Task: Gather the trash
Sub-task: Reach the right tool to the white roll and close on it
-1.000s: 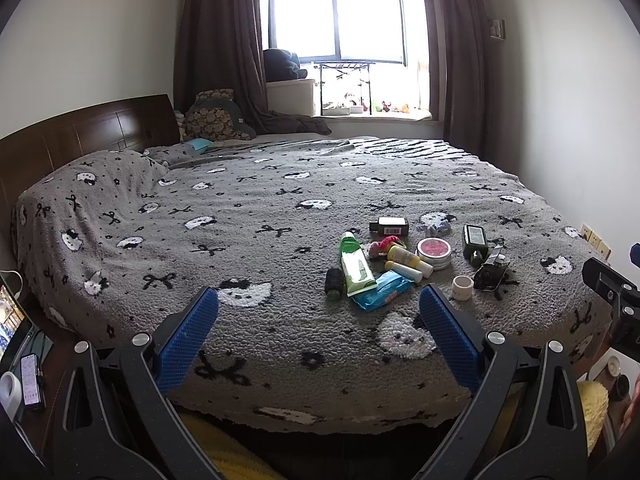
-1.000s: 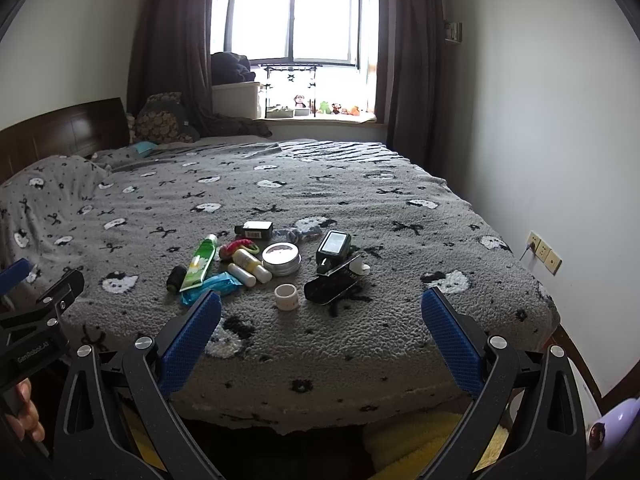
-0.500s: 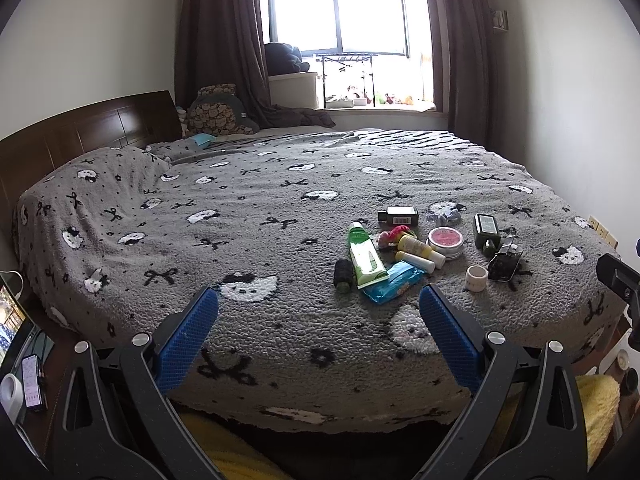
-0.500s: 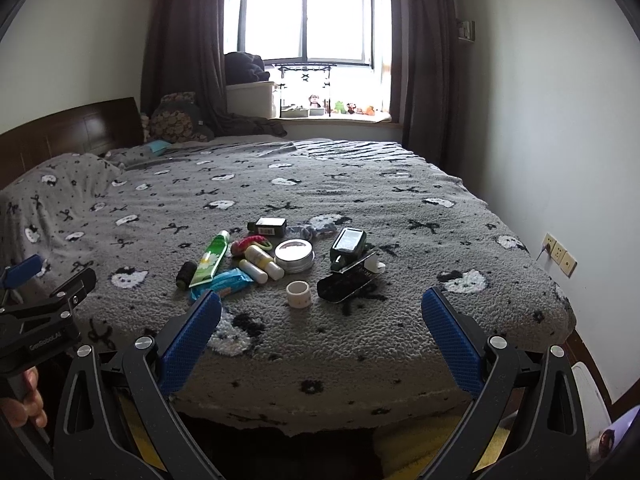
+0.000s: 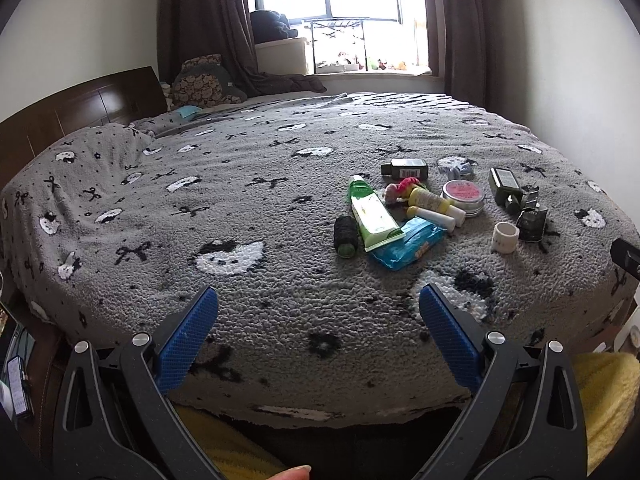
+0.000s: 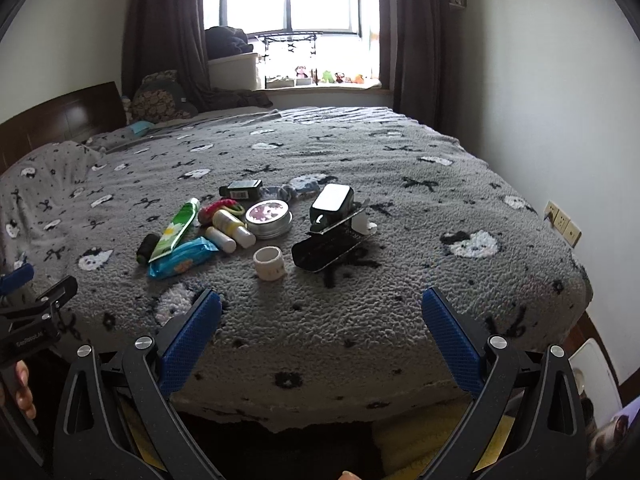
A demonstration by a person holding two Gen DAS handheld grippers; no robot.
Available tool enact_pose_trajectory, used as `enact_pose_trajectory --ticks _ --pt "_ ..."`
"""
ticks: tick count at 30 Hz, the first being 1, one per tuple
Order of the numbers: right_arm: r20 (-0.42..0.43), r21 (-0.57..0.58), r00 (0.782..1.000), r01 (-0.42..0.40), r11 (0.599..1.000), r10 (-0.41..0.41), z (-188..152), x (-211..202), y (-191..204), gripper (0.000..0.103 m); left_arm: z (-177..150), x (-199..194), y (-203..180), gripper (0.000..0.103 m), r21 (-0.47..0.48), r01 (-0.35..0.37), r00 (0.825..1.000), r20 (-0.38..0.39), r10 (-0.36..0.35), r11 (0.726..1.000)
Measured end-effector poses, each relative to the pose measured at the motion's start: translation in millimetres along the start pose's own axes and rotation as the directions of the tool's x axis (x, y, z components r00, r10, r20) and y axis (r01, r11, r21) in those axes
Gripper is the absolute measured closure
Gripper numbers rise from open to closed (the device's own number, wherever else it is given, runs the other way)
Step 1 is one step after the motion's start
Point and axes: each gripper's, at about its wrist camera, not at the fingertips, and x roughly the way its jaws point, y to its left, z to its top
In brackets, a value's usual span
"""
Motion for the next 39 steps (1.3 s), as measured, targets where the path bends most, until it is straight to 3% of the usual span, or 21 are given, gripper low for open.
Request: enact_pose_trajectory --ticks 7,10,13,18,27,35,39 --pt "-0.068 0.003 0.998 0.008 1.0 -0.007 -6 48 -3 0.003 -12 51 -11 0.008 0.004 0.1 0.991 -0.095 -0.099 0.995" --pt "-0.078 -0.02 0.997 0.009 1.0 -0.011 -8 64 0 0.004 -14 69 -15 0.009 0.008 0.112 0.986 -0.122 -0.11 0.994" --pt "-0.112 -0.018 0.992 -0.053 0.998 0.05 -11 81 8 0.011 -13 82 -16 0.01 0.004 0.122 0.984 -0.132 -0.12 0.993" --pt "-0.16 -0.026 0.977 -0.15 0.988 0.144 -16 110 30 0.041 -8 100 -14 0.016 -0.003 0.131 0.98 -0.148 -0.13 0.991" --pt "-0.144 -0.045 0.98 -0.143 0.989 0.135 -6 150 46 0.052 1 129 -3 0.017 0.06 0.097 0.986 -0.145 -0.088 0.993" --pt "-0.138 -0.058 0.981 -0.144 0.988 0.135 4 168 50 0.059 13 159 2 0.029 0.032 0.144 0.979 -0.153 -0.138 0.989" --pt "-0.14 -0.064 0.982 -0.14 0.988 0.13 8 175 53 0.068 27 175 -1 0.041 0.018 0.148 0.977 -0.158 -0.143 0.989"
